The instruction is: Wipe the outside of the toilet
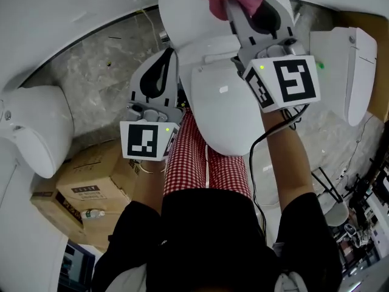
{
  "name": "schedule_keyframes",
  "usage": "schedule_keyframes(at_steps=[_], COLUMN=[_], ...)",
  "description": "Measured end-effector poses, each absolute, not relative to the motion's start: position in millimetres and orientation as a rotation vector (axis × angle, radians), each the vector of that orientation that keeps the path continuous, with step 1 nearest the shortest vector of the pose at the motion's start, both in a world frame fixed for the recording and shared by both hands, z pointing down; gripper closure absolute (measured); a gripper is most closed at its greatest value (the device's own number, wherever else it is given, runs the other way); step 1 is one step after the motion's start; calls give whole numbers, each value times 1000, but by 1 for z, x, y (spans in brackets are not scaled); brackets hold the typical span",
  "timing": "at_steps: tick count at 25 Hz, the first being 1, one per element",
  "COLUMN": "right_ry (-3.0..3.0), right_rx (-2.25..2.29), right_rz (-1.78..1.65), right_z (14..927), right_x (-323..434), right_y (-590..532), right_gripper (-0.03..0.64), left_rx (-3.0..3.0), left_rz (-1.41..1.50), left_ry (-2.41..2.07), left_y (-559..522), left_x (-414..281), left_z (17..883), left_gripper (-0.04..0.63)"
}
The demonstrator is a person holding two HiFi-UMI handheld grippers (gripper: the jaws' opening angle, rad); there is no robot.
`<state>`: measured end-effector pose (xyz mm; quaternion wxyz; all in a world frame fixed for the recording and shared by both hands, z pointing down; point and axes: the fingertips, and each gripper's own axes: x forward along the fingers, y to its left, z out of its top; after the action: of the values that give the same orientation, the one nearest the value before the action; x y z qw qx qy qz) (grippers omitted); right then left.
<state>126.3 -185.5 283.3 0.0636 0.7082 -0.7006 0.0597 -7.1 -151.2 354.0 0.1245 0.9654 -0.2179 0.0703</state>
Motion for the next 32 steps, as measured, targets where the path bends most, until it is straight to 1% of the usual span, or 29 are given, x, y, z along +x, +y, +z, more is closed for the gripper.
schedule_keyframes(at_steps=[5, 10, 14, 18, 32], right_ry=[-2252, -2214, -2157, -2078, -1978], right_rx=[2013, 1917, 1875, 1823, 1874], right_rz=[302, 435, 540, 545, 530], right_z=[312, 368, 408, 432, 428], right_x=[57, 32, 25, 25, 62], right_y=[-197, -194, -187, -182, -172], right_gripper=[538, 538, 538, 538, 538], left_rx=[2784, 2783, 2779, 2764, 2774], left_rz=[197, 229, 242, 246, 246], left_ry=[-716, -727, -714, -694, -640], left_y=[-165, -168, -164, -157, -146], left_x=[-32, -39, -42, -39, -19], left_z=[359, 369, 372, 376, 376], left_gripper=[585, 586, 586, 586, 586])
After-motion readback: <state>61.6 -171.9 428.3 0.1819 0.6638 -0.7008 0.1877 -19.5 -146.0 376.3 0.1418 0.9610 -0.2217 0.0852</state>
